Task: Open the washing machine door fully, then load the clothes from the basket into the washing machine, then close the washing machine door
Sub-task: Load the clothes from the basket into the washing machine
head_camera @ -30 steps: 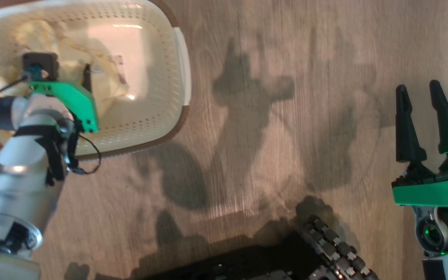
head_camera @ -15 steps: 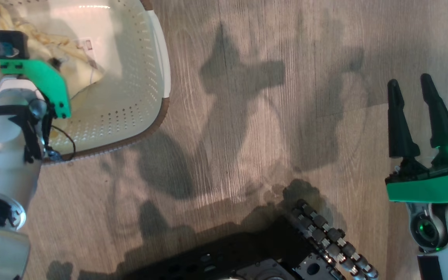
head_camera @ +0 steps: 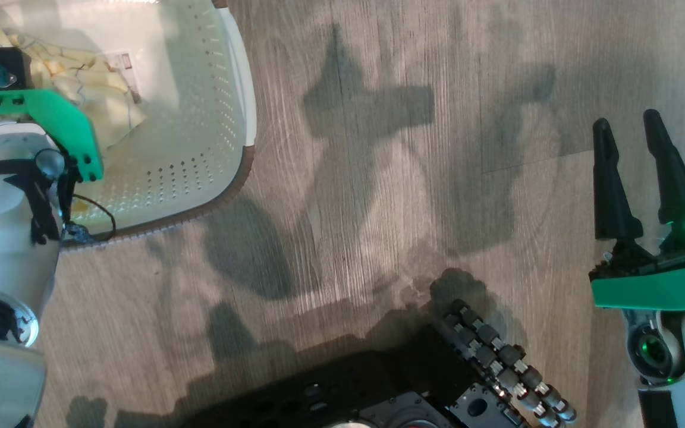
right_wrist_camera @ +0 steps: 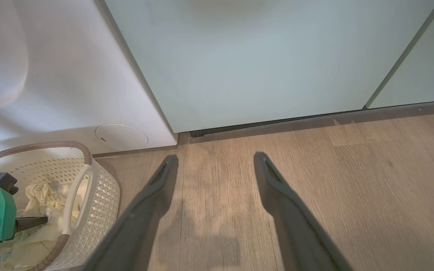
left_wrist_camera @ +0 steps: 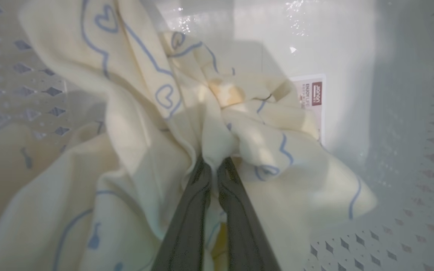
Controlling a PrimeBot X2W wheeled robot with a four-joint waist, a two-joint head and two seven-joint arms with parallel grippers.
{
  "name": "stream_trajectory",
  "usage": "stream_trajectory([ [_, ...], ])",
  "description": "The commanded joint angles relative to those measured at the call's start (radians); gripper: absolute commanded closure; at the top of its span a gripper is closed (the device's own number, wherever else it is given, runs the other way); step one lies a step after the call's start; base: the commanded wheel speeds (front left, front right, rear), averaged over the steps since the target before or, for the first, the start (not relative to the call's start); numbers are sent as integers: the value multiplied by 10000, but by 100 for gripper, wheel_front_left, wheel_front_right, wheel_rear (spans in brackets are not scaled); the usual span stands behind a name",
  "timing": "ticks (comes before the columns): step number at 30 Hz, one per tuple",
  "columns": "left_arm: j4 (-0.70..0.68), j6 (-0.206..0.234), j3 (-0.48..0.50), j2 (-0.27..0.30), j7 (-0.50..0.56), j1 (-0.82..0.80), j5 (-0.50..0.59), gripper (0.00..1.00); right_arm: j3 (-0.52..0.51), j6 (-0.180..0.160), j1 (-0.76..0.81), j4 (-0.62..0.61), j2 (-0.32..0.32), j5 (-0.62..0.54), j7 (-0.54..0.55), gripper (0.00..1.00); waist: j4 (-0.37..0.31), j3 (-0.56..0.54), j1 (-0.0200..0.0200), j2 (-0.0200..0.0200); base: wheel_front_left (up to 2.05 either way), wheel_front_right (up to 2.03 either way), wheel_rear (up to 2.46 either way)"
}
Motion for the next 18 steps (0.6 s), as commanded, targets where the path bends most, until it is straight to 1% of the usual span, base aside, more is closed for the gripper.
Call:
stream_trajectory([
  [1,28,9,142,261,-70,123,-35,100,84,-29,206,-274,-169,61,-64,0,31,-1,0,0,0,0,0],
  [8,45,-27,97,117,-637,65,-76,100,-112,-29,155,-313,-169,-12,-64,0,253,-145,0,0,0,0,0],
  [18,-122,-52,-147,-355,-2030,-20,42,100,-508,-29,214,-334,-169,-262,-64,0,804,-764,0,0,0,0,0],
])
